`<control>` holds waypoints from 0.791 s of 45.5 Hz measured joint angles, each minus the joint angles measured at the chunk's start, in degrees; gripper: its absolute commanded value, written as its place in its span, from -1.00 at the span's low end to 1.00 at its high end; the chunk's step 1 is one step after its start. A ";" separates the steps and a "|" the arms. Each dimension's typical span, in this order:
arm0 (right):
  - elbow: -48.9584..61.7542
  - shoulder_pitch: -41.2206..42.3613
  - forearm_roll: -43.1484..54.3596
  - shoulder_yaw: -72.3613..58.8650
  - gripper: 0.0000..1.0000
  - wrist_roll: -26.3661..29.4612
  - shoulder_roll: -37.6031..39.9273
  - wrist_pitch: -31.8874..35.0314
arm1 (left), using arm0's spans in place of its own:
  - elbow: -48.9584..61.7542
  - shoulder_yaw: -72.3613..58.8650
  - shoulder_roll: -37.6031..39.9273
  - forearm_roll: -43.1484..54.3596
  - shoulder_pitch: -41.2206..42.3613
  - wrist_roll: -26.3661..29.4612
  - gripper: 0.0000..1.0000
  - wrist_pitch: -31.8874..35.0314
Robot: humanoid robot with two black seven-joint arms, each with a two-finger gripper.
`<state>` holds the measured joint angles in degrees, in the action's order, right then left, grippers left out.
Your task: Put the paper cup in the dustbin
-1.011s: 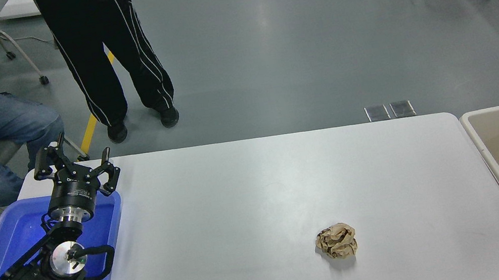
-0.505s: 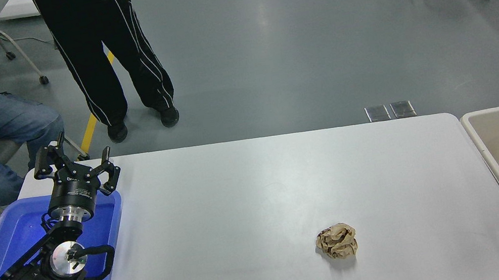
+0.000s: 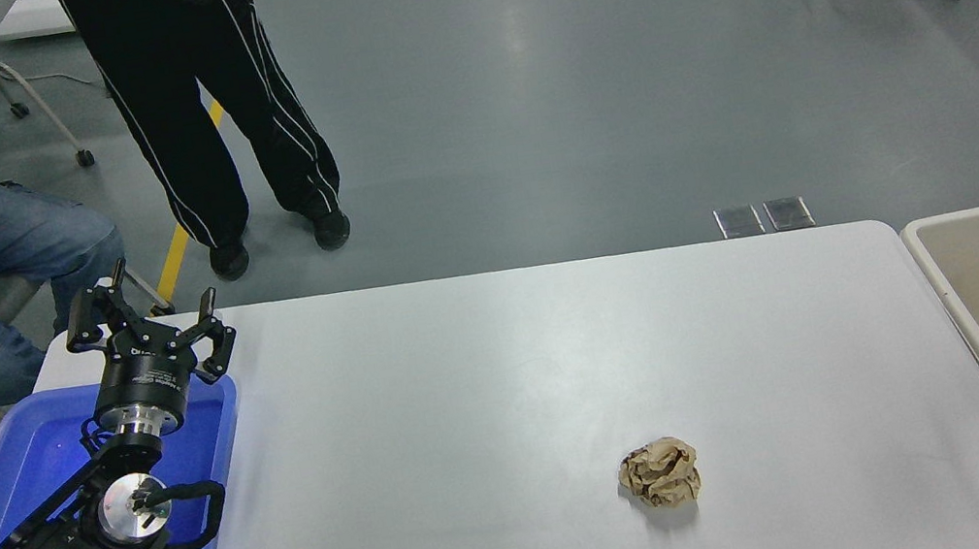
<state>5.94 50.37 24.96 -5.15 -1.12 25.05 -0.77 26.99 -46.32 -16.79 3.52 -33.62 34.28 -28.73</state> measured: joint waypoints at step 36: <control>-41.51 7.81 -0.25 46.24 0.99 -3.47 11.04 1.47 | -0.01 0.01 0.00 0.00 0.01 -0.01 1.00 0.00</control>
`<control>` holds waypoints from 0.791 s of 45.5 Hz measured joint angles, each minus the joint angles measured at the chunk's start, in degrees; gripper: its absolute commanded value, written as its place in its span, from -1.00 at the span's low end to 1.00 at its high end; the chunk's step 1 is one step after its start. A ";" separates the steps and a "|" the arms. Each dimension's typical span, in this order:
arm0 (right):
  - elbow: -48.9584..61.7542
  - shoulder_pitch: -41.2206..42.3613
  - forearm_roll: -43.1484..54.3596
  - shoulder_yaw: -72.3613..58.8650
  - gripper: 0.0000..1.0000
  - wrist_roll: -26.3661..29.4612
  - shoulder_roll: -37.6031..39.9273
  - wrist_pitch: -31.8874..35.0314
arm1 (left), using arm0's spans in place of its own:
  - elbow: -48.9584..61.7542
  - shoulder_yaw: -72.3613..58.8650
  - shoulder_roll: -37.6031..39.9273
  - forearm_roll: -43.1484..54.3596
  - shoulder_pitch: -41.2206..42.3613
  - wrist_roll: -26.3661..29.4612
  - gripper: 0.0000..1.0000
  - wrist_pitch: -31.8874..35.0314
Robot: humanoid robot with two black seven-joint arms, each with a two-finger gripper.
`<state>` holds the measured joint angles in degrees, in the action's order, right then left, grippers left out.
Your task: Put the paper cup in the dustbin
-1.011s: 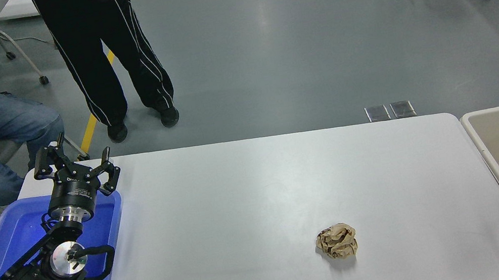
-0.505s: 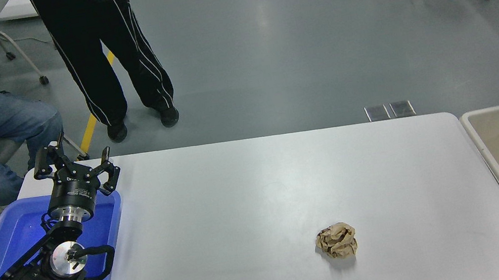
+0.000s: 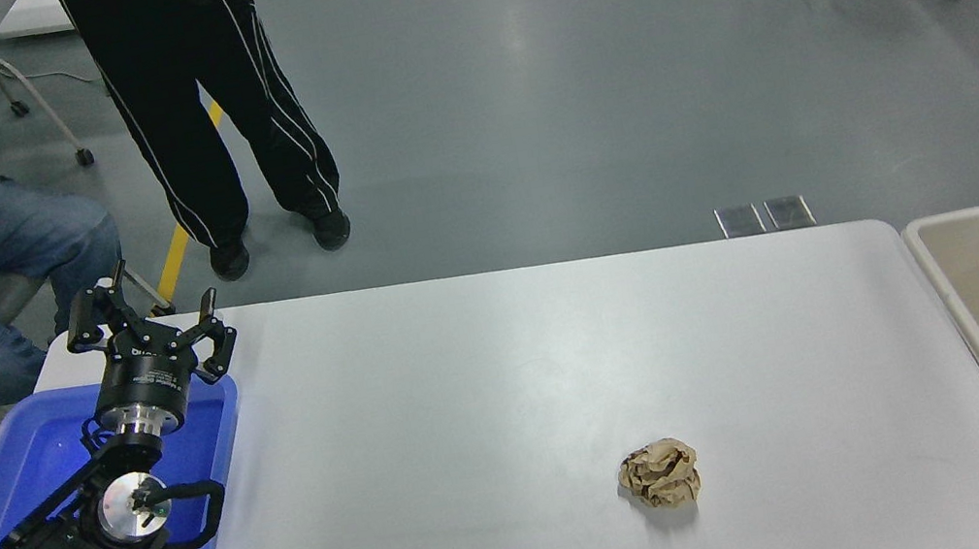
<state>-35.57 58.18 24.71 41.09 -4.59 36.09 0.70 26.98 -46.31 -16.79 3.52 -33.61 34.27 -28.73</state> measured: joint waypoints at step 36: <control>-6.38 -27.18 0.00 19.86 0.99 -14.80 -13.78 1.18 | 0.00 0.00 0.00 0.00 -0.03 0.00 1.00 0.01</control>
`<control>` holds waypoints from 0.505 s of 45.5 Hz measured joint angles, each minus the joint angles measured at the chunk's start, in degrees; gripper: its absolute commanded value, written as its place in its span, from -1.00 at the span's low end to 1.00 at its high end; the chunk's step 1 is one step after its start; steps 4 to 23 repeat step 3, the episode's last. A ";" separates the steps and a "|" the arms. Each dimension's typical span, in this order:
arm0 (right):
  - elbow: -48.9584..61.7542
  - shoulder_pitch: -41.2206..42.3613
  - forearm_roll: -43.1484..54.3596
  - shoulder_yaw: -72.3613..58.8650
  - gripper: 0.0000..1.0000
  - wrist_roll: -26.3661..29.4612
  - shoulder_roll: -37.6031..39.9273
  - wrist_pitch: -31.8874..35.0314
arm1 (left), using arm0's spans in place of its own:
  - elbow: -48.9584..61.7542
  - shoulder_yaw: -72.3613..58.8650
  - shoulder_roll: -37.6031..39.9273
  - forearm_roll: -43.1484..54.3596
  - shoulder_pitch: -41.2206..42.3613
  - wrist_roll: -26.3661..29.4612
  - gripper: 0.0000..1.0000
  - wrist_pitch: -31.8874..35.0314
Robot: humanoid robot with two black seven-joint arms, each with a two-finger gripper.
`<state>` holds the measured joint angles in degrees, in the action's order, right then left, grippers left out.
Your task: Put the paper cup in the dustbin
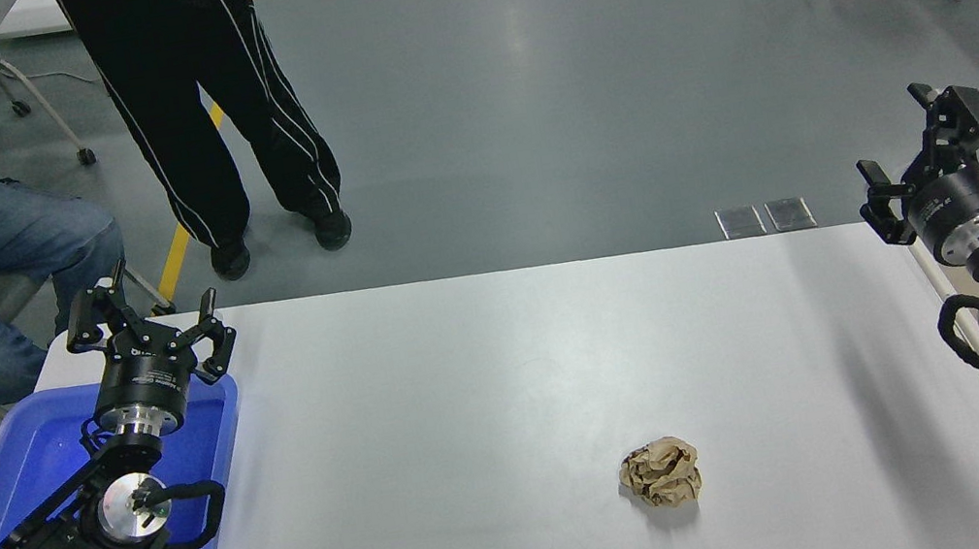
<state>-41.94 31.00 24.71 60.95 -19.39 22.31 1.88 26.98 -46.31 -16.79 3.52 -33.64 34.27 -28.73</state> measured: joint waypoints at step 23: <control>-0.06 -0.67 0.00 0.22 0.99 -0.24 -0.24 0.03 | 0.00 0.00 0.00 0.00 0.00 0.00 1.00 0.00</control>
